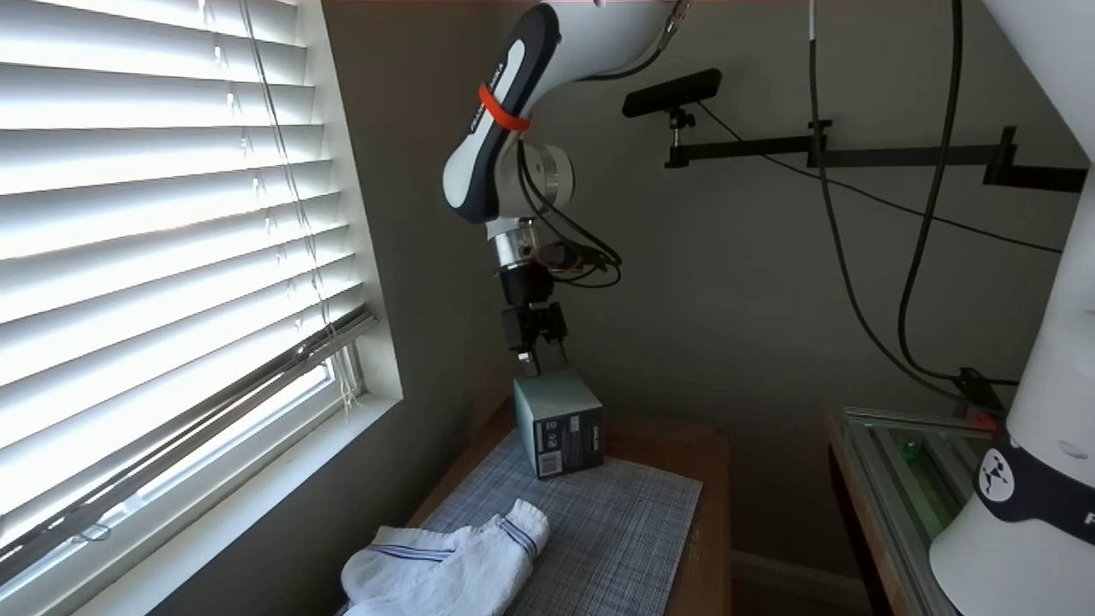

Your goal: Place the tissue box upright.

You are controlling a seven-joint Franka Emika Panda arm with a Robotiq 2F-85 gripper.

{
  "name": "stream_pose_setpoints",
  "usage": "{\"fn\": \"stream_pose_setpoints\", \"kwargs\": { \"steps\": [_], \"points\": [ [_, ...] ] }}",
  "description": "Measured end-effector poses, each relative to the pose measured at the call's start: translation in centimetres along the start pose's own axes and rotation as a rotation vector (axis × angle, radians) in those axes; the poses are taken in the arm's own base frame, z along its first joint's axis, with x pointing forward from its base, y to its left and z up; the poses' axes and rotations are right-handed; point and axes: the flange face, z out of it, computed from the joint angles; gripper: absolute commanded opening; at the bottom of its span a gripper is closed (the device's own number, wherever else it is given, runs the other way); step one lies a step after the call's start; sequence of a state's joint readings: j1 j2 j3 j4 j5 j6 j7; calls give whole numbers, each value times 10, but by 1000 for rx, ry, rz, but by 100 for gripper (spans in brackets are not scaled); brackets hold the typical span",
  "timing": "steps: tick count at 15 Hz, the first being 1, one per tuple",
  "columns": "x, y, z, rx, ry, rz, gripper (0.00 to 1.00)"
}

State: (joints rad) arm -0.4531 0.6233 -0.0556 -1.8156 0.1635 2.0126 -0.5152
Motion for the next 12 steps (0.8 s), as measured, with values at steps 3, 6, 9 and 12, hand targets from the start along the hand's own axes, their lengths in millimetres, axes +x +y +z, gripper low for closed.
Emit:
{"fn": "stream_pose_setpoints", "kwargs": {
  "steps": [3, 6, 9, 12],
  "points": [
    [12, 24, 3, -6, 9, -52, 100],
    [13, 29, 4, -8, 9, -50, 100],
    [16, 27, 5, 3, 13, -86, 100],
    [17, 37, 6, 63, -25, -216, 100]
  ]
}}
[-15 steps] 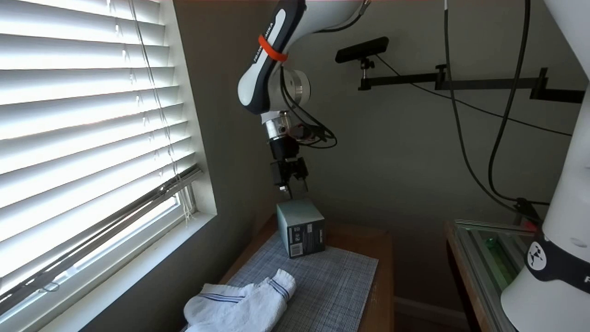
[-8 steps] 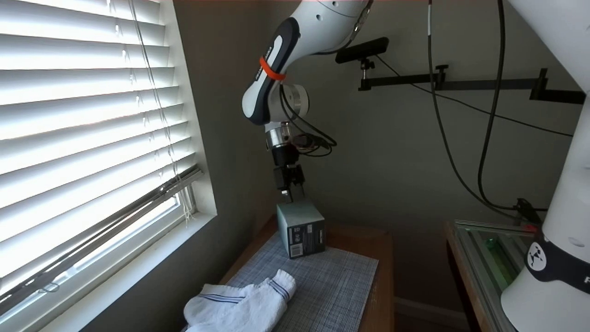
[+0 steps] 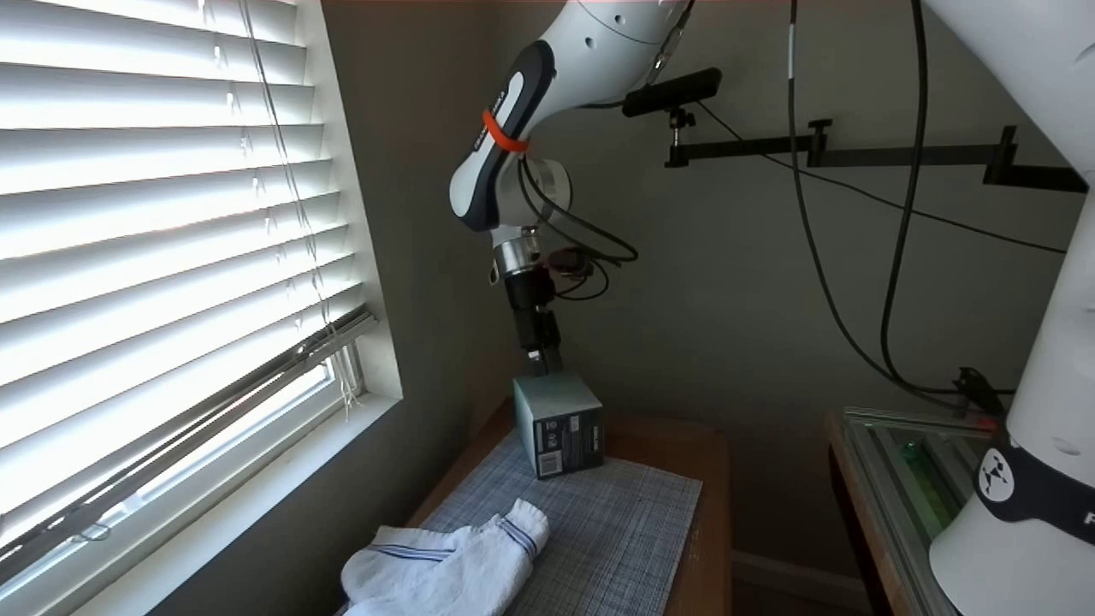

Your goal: Place the tissue box upright.

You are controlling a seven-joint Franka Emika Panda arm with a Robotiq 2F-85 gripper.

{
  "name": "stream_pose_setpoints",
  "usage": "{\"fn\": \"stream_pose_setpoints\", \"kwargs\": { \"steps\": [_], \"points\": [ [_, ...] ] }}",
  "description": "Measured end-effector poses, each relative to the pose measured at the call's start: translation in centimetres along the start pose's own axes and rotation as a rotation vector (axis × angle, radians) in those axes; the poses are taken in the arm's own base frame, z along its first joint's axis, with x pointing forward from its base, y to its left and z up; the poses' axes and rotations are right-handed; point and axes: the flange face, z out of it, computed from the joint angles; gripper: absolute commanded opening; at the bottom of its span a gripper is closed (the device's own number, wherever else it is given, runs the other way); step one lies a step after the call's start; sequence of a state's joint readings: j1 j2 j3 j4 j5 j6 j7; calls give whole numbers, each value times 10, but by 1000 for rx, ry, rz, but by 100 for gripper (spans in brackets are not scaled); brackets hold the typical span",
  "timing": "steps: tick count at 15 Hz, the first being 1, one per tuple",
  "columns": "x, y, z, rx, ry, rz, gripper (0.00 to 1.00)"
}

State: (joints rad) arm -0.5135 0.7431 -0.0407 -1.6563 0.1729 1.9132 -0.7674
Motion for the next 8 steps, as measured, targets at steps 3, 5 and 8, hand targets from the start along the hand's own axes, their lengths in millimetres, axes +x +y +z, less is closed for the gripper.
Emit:
{"fn": "stream_pose_setpoints", "kwargs": {
  "steps": [3, 5, 8],
  "points": [
    [-7, 26, -7, 86, -13, -115, 100],
    [-12, 42, -16, 124, -10, -143, 100],
    [-10, 50, -19, 131, -7, -144, 100]
  ]
}}
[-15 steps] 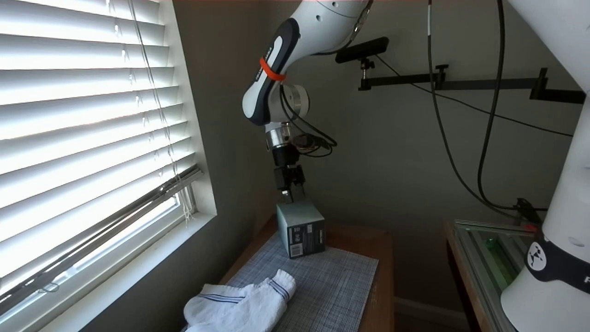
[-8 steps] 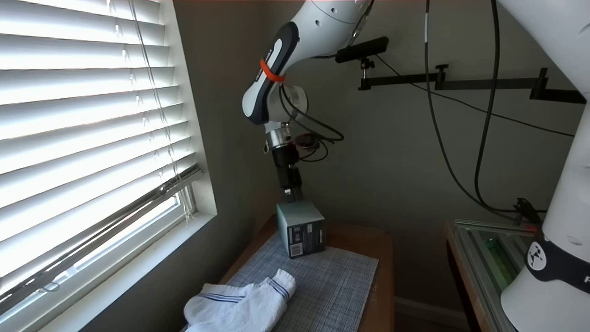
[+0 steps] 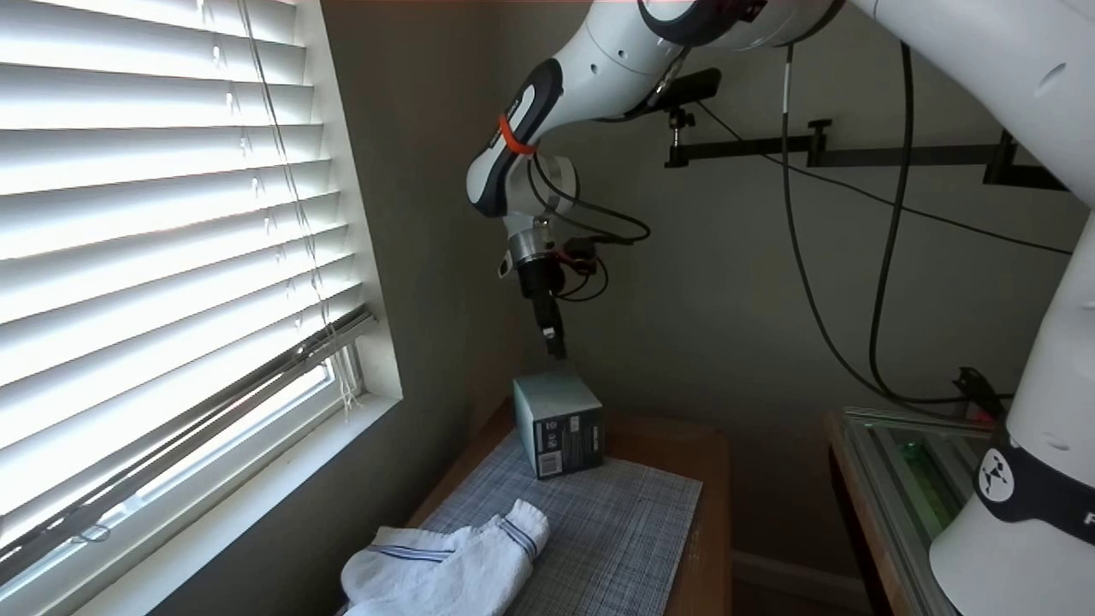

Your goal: Place the tissue box upright.

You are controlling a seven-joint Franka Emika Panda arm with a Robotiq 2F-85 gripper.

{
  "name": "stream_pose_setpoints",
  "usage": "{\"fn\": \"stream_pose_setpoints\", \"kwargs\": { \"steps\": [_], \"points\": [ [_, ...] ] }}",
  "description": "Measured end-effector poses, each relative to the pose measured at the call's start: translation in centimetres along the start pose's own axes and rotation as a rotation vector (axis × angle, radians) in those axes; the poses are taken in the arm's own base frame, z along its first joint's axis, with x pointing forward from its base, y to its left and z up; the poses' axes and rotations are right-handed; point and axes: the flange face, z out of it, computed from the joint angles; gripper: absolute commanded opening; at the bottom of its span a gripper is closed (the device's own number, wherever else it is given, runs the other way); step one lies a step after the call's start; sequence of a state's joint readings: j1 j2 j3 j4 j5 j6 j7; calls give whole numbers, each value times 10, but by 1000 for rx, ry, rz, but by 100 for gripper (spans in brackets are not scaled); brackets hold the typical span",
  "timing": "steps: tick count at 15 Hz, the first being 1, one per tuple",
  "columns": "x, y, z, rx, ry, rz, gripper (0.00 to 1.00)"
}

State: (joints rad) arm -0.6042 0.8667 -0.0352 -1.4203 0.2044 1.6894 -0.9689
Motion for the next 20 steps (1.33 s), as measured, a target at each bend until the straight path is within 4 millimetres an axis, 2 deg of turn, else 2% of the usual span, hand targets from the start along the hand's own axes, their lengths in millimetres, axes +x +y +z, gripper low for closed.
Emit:
{"fn": "stream_pose_setpoints", "kwargs": {
  "steps": [6, 11, 12, 13, 14, 17, 20],
  "points": [
    [22, 6, 14, -39, 56, -26, 100],
    [37, 22, 42, -45, 81, -27, 99],
    [38, 22, 46, -31, 73, -29, 75],
    [39, 22, 48, -17, 64, -30, 75],
    [39, 21, 50, 2, 51, -31, 70],
    [33, 15, 51, 85, -6, -32, 48],
    [18, 6, 45, 200, -88, -12, 26]
  ]
}}
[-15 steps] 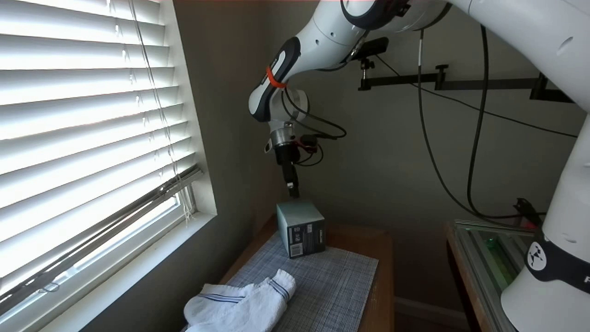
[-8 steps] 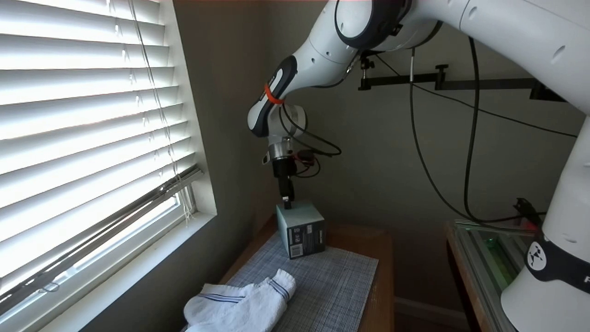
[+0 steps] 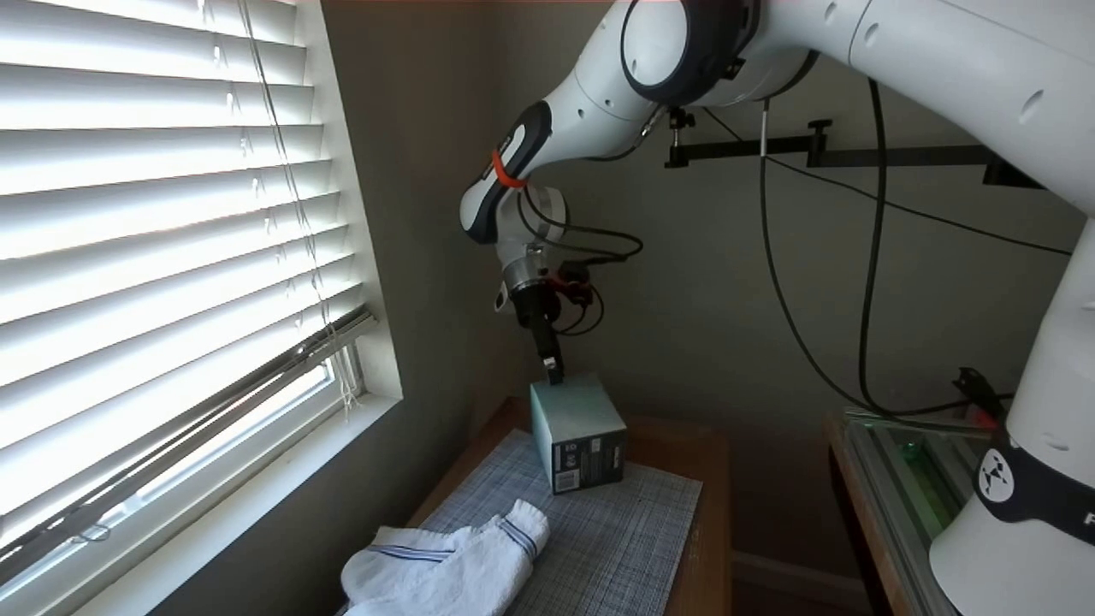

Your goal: Place the tissue box upright.

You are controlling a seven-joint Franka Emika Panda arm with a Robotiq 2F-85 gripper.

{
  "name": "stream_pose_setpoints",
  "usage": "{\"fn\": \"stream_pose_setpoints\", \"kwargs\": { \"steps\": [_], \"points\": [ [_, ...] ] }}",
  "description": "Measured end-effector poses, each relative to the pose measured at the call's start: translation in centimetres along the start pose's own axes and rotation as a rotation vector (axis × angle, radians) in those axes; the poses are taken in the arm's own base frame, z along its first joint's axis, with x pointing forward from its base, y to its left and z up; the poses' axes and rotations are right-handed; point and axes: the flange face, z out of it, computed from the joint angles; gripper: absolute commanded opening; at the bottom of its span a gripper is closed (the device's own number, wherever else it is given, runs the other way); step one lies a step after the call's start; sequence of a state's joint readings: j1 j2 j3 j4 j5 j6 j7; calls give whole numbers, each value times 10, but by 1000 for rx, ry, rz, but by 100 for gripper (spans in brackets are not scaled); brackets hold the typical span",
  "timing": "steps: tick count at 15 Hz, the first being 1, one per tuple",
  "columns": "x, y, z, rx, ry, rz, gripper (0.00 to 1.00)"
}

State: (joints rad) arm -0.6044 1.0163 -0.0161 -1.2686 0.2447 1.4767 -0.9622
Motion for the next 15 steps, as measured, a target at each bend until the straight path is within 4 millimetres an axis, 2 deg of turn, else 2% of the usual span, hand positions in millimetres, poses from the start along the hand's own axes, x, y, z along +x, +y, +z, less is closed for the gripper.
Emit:
{"fn": "stream_pose_setpoints", "kwargs": {
  "steps": [4, 8, 9, 11, 13, 15],
  "points": [
    [-20, -14, -15, 109, -75, 48, 1],
    [-28, -22, -28, 143, -99, 67, 0],
    [-28, -21, -30, 134, -93, 72, 26],
    [-25, -16, -35, 93, -64, 76, 33],
    [-20, -6, -35, 50, -32, 80, 47],
    [-16, 6, -24, 45, -27, 79, 62]
  ]
}}
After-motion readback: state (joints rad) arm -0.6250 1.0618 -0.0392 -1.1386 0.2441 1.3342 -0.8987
